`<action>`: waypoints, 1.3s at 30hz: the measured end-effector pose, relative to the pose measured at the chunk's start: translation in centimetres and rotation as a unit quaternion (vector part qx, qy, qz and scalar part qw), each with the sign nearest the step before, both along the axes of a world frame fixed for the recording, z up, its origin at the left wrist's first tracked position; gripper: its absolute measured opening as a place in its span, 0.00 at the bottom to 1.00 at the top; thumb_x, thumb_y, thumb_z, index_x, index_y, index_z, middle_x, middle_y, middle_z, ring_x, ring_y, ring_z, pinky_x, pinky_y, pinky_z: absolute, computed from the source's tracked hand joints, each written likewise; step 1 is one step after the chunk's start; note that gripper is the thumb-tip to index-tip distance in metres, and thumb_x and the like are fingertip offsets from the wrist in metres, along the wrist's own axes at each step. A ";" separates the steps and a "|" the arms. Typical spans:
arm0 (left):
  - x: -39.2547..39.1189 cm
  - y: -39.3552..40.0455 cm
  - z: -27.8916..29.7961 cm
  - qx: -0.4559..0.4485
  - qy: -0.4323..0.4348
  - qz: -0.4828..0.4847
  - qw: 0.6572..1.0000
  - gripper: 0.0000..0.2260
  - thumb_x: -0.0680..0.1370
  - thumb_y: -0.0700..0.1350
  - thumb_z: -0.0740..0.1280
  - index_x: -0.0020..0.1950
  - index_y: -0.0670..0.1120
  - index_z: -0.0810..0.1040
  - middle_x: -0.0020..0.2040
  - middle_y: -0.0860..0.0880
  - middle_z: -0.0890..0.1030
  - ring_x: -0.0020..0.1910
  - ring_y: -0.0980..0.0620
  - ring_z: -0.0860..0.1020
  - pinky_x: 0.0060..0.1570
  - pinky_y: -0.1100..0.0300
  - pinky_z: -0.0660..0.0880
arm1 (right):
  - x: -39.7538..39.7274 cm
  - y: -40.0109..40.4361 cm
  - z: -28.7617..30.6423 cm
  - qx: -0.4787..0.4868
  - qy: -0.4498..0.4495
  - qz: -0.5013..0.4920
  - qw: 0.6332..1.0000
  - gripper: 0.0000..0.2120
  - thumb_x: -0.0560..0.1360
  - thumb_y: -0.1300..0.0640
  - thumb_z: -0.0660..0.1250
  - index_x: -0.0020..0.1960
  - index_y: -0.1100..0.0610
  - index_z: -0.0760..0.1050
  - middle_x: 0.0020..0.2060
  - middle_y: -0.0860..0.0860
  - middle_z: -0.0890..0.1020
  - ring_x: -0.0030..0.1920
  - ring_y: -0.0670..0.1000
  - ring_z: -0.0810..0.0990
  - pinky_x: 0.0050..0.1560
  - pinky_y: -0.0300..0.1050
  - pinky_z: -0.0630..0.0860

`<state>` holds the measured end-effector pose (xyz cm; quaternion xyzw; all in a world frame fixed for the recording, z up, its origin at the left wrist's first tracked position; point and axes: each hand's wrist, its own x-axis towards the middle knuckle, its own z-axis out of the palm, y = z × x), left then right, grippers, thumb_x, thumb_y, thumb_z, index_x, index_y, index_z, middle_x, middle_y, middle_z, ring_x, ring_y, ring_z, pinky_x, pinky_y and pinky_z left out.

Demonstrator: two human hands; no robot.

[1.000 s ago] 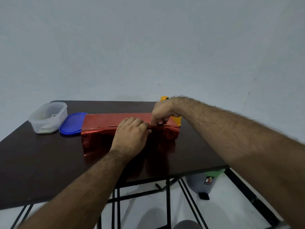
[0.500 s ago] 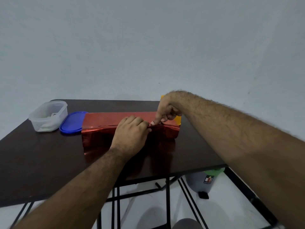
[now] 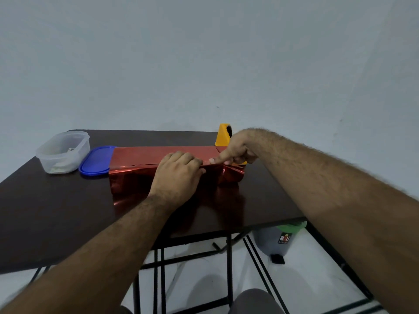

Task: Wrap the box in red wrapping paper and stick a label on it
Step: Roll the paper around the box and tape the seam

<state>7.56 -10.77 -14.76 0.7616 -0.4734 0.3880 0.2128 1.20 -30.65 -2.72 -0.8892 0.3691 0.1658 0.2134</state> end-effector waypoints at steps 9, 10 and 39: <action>-0.1 -0.2 0.0 -0.009 -0.001 0.007 1.000 0.10 0.81 0.51 0.71 0.57 0.47 0.86 0.50 0.48 0.85 0.51 0.44 0.81 0.58 0.46 0.75 | -2.8 -1.8 1.7 -0.225 -0.102 0.047 0.968 0.23 0.68 0.41 0.83 0.52 0.58 0.85 0.48 0.53 0.84 0.49 0.53 0.83 0.51 0.49 0.80; -0.1 -0.2 0.0 -0.010 -0.002 0.008 1.000 0.10 0.81 0.51 0.72 0.57 0.47 0.86 0.50 0.48 0.85 0.51 0.43 0.81 0.58 0.46 0.75 | -2.8 -1.5 1.6 -0.218 -0.183 0.071 0.956 0.19 0.70 0.45 0.82 0.52 0.57 0.85 0.46 0.50 0.84 0.48 0.51 0.83 0.51 0.48 0.80; -0.3 -0.1 0.1 0.014 -0.010 0.015 1.000 0.10 0.80 0.50 0.73 0.57 0.47 0.86 0.50 0.48 0.85 0.51 0.44 0.81 0.56 0.47 0.76 | -6.6 3.9 -7.7 -0.473 -0.358 0.159 0.789 0.14 0.75 0.39 0.68 0.45 0.46 0.88 0.36 0.45 0.83 0.46 0.54 0.81 0.54 0.55 0.68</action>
